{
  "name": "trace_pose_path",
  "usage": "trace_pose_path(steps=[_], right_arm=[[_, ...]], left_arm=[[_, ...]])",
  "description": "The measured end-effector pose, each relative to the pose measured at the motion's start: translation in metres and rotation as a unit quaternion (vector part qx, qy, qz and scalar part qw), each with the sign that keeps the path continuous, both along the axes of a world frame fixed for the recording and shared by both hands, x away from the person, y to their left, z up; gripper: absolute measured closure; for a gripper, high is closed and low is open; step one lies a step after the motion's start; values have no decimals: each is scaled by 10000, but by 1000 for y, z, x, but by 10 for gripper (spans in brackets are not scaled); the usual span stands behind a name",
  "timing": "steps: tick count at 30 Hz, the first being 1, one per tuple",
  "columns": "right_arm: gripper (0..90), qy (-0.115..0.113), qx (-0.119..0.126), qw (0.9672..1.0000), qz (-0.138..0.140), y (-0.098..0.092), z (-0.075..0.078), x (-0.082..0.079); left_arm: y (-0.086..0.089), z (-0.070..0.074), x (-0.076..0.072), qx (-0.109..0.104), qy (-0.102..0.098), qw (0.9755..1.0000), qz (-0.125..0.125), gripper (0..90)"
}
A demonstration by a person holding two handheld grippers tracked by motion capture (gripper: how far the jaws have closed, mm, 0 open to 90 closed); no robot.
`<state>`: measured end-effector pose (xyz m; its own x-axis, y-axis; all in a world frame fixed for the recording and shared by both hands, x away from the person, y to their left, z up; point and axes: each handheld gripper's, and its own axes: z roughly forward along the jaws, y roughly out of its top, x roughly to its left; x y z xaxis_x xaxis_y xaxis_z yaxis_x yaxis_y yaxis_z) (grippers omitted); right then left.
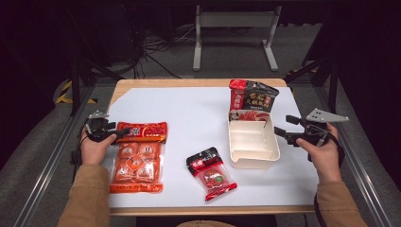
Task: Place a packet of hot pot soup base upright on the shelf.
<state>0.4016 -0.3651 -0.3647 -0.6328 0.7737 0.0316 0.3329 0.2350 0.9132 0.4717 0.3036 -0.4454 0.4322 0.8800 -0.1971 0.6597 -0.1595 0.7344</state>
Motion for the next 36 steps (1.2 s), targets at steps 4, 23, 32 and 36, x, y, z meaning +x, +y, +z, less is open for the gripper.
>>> trace_pose_path(steps=[4,23,32,36], right_arm=[[247,7,-2,10000,6,0,0,0],[247,4,-15,10000,44,1,-1,0],[247,22,-28,10000,88,3,-2,1],[248,25,-46,9999,91,3,-2,1]], left_arm=[[-1,-2,1,-9,40,10000,-45,235],[-5,-5,1,-191,10,9985,-509,354],[-1,-10,1,-370,138,9980,-490,484],[-2,-12,1,-292,242,9985,-407,544]])
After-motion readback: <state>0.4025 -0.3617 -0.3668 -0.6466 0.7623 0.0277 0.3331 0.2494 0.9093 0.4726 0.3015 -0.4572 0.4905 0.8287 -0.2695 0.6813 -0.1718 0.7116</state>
